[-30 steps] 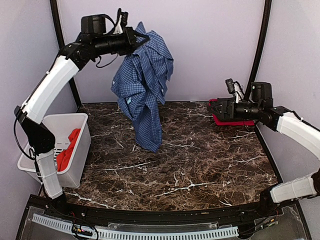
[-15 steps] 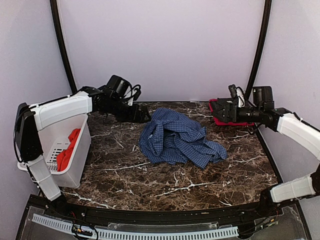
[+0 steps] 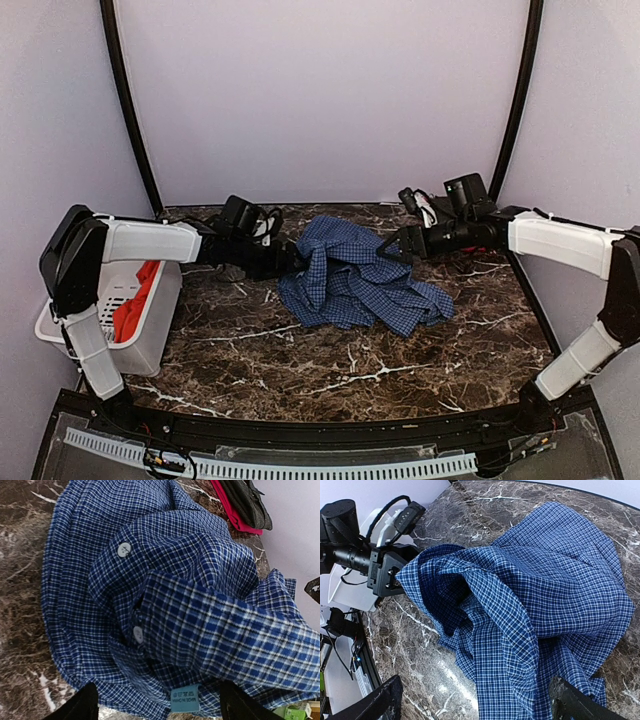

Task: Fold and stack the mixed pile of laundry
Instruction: Place the crumpled shirt at the center of the board, then pick up the crumpled shirt from the center of the board.

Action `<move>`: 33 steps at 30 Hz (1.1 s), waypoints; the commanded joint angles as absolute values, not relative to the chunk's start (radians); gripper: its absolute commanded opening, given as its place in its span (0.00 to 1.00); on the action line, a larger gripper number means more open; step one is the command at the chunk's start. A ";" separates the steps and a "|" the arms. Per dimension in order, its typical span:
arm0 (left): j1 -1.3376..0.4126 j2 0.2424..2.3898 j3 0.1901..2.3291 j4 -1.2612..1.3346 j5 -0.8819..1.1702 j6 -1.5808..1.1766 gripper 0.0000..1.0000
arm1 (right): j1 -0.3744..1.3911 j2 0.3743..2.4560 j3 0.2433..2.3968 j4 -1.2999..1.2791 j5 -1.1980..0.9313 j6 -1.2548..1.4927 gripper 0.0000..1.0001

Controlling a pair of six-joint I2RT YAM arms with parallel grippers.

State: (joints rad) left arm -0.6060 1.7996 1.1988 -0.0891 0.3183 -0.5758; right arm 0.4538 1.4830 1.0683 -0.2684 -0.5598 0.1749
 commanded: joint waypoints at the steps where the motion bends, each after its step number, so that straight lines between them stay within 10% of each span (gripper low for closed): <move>1: -0.623 1.855 1.197 0.131 0.468 -0.604 0.74 | 0.483 1.496 1.122 -0.266 -0.538 0.152 0.98; 10: -0.708 2.001 1.462 0.047 0.523 -0.481 0.08 | 0.515 1.403 1.123 -0.290 -0.382 0.064 0.98; 13: -0.751 2.050 1.630 -0.050 0.520 -0.420 0.00 | 0.515 1.334 1.107 -0.291 -0.313 0.051 0.98; 21: -0.819 2.043 1.754 -0.104 0.591 -0.354 0.01 | 0.505 1.180 1.038 -0.306 -0.159 0.044 0.99; 27: -0.649 1.908 1.429 0.250 0.704 -0.625 0.60 | 0.522 1.243 1.053 -0.343 -0.228 0.006 0.94; 33: -0.553 1.774 1.302 0.079 0.526 -0.552 0.66 | 0.643 1.302 1.069 -0.357 -0.266 -0.097 0.86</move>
State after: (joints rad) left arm -0.5785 1.9270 1.3544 0.1055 0.6090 -0.5434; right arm 0.5526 1.2755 1.0546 -0.3519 -0.2428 -0.0196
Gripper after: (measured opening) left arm 0.655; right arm 0.877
